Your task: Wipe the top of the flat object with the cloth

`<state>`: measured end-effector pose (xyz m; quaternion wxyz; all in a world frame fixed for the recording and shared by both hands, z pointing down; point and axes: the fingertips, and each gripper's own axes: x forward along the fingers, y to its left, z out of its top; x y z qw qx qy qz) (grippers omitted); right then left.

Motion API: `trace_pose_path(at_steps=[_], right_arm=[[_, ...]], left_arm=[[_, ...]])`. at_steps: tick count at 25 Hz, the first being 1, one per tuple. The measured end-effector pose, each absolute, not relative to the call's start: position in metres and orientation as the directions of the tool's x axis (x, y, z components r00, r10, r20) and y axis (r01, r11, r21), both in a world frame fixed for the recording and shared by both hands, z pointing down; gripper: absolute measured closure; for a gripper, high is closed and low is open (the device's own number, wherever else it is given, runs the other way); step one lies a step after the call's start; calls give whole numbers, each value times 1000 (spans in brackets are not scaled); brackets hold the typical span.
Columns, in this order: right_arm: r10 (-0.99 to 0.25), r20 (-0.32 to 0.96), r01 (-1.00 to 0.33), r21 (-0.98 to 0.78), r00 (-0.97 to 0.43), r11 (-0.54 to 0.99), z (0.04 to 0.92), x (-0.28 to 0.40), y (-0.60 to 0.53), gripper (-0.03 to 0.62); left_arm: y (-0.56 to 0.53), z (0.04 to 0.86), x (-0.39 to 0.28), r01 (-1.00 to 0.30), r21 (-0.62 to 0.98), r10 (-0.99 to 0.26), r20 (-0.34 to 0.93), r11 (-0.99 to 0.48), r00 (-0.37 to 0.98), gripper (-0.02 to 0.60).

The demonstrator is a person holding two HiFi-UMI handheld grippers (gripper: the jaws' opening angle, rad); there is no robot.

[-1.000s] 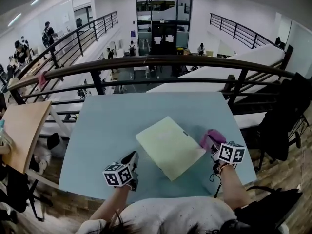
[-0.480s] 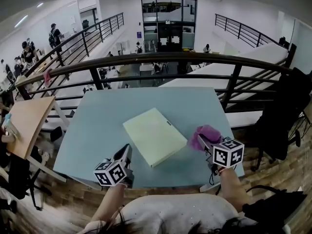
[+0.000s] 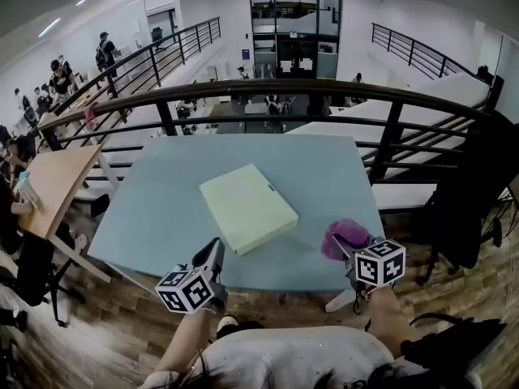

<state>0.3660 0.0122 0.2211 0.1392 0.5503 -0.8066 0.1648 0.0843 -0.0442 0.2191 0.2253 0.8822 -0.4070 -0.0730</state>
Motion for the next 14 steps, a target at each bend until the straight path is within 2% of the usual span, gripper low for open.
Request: trace_pose_path(at_steps=[8, 14], right_arm=[[-830, 428, -934, -148, -357, 325, 249, 377, 36, 563], [-814, 461, -935, -143, -352, 323, 270, 382, 48, 562]], left_arm=[[-5, 235, 76, -683, 513, -776, 53, -519, 629, 581], [11, 234, 73, -703, 486, -795, 29, -519, 607, 581]])
